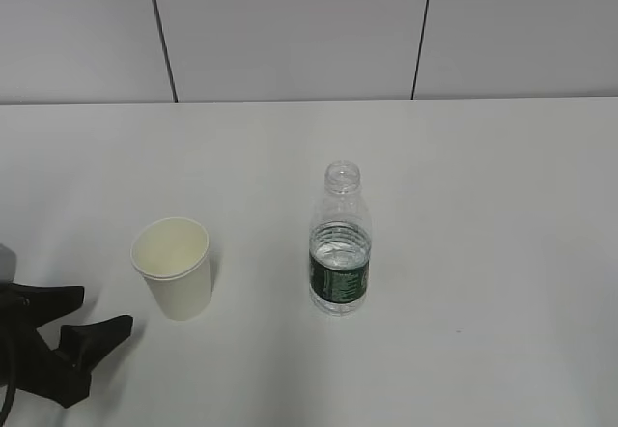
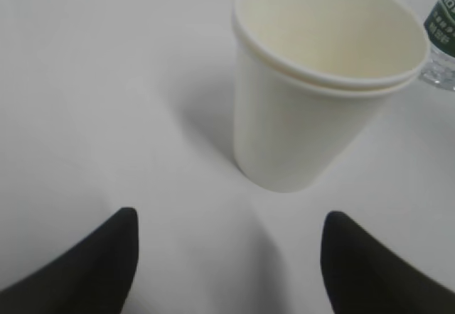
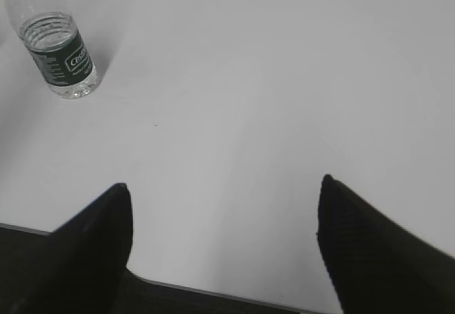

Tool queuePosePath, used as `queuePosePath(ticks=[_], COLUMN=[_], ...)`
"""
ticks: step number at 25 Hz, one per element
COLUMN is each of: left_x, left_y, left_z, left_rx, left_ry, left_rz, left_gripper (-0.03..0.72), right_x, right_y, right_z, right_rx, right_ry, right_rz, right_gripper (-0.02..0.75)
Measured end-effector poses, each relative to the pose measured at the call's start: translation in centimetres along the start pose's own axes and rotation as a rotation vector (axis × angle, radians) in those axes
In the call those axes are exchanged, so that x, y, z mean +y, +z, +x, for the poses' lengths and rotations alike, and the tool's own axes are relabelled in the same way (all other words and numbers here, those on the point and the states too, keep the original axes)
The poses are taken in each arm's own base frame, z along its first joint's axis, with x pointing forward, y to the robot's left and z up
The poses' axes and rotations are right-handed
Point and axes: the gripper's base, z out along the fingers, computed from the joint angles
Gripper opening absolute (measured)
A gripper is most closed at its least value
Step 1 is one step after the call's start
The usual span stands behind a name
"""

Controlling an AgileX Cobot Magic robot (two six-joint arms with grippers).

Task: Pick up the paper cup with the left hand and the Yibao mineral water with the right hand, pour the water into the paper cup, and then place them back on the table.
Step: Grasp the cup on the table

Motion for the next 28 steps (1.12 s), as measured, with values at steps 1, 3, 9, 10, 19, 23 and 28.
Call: queuePosePath(ticks=[1,3,9,10,19,23,28], left_x=[0.0,0.1,0.0,-0.1,0.5,0.5,0.5], left_y=[0.1,0.1,0.5,0.5,1.9,2.4,2.7], left_z=[-0.1,-0.1,-0.4,-0.5,-1.5,-1.0,-0.5], left_rx=[-0.002,-0.004,-0.016,-0.020,-0.060,-0.040,-0.017], left_ry=[0.002,0.008,0.058,0.070,0.131,0.126,0.122], left_rz=[0.000,0.002,0.038,0.055,0.100,0.122,0.150], left_gripper=[0.529,0.529,0.529,0.529,0.529,0.561,0.605], right_x=[0.0,0.0,0.0,0.0,0.0,0.0,0.0], right_y=[0.0,0.0,0.0,0.0,0.0,0.0,0.0], right_z=[0.0,0.0,0.0,0.0,0.0,0.0,0.0], right_rx=[0.000,0.000,0.000,0.000,0.000,0.000,0.000], right_ry=[0.000,0.000,0.000,0.000,0.000,0.000,0.000], right_rz=[0.000,0.000,0.000,0.000,0.000,0.000,0.000], right_gripper=[0.593,0.593,0.593,0.593,0.593,0.593,0.593])
